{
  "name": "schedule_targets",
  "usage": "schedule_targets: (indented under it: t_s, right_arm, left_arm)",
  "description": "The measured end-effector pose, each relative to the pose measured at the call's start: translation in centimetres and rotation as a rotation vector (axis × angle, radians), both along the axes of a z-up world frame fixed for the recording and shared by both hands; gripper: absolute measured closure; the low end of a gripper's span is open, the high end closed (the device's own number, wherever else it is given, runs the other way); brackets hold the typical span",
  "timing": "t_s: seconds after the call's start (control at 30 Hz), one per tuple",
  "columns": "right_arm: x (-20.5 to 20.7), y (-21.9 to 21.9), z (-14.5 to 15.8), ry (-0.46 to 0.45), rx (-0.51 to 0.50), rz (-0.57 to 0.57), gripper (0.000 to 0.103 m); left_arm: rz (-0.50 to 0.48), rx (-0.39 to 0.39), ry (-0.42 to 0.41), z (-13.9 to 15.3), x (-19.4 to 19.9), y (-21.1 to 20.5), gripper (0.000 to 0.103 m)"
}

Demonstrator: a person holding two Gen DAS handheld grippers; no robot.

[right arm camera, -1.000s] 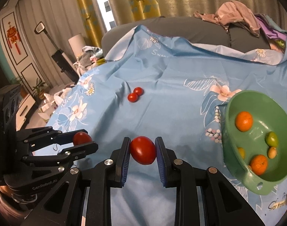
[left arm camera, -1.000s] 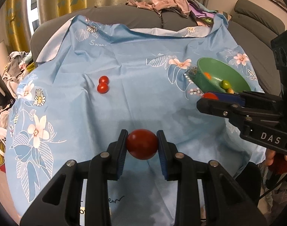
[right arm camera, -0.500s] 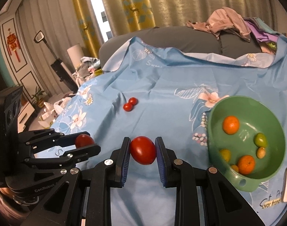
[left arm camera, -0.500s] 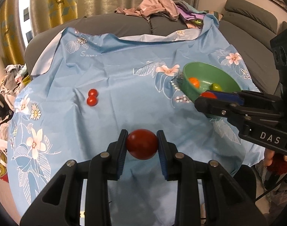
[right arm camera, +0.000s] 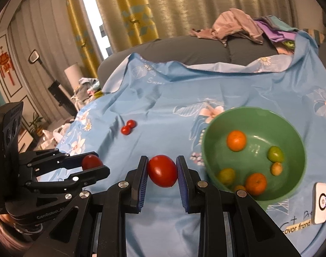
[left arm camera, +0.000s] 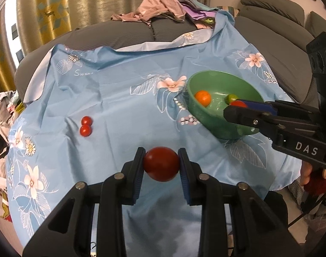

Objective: Organize fruits
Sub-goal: 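Carry both cherry tomatoes over the green bowl with both tools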

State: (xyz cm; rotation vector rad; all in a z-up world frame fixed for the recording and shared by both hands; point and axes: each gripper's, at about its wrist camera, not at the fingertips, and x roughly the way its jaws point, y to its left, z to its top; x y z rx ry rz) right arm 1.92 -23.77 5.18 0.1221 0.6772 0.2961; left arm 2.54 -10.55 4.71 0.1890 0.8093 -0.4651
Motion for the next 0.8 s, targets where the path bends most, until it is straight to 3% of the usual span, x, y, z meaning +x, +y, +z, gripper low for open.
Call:
schedule_targets:
  t_s: [0.8]
  right_arm:
    - [0.6,-7.0,-1.0,0.005,0.036,-0.143,0.074]
  left_arm:
    - [-0.137,0.010,0.003,-0.2,2.7,-7.5,0.073]
